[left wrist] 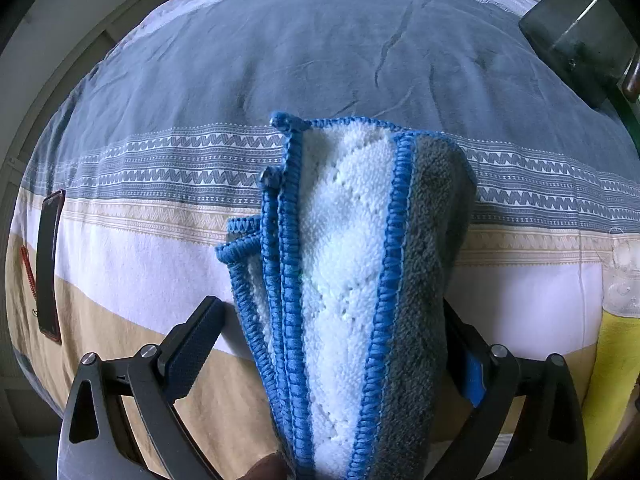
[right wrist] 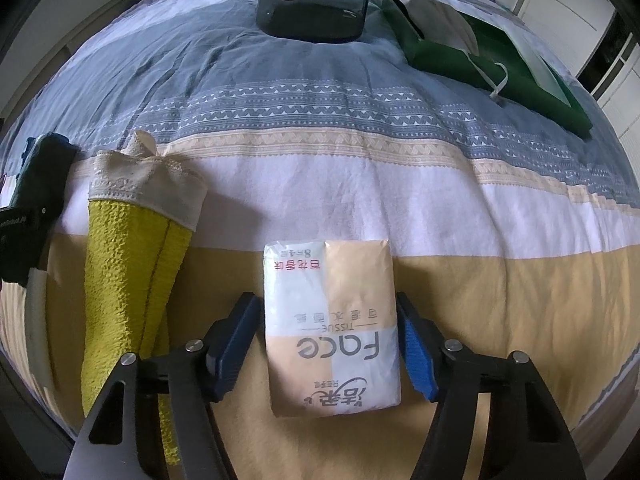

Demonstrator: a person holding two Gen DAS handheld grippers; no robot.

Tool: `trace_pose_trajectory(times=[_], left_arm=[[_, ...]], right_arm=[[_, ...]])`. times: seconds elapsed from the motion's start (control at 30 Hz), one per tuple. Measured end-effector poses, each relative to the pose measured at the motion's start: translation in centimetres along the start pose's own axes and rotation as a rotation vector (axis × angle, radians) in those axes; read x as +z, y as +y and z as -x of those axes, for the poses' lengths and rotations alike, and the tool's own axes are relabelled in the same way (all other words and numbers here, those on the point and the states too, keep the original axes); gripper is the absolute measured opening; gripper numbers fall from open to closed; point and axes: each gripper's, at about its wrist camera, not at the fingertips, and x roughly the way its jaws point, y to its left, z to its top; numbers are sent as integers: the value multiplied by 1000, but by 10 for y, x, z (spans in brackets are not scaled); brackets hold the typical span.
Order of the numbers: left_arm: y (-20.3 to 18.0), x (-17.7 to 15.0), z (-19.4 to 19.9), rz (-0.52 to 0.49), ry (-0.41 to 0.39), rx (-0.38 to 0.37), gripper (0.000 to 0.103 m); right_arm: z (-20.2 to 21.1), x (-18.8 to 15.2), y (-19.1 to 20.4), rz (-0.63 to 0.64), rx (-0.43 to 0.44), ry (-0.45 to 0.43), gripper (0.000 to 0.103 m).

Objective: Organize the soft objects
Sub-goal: 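Close the left gripper on the blue-edged towel while the right closes on the 'Face' tissue pack, then lift the towel and tissue pack with both grippers and carry them to the green tray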

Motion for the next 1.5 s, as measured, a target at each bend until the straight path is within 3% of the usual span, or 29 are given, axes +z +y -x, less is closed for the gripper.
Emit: trace_pose_trajectory(times=[0.13, 0.23, 0.5, 0.6, 1.03, 1.5], left_arm=[[0, -2, 0, 5, -6, -10, 94], [0, -3, 4, -5, -12, -20, 86], [-14, 0, 14, -52, -22, -45, 35], [-19, 2, 16, -64, -23, -40, 28], [-13, 3, 32, -39, -36, -36, 25], [11, 3, 84, 44, -93, 3, 25]], right_arm=[[1, 0, 1, 11, 11, 1, 52], [1, 0, -1, 12, 20, 4, 51], [3, -1, -4, 18, 23, -3, 50], [5, -3, -2, 24, 18, -9, 49], [18, 0, -11, 35, 35, -4, 47], [64, 12, -37, 7, 32, -29, 47]])
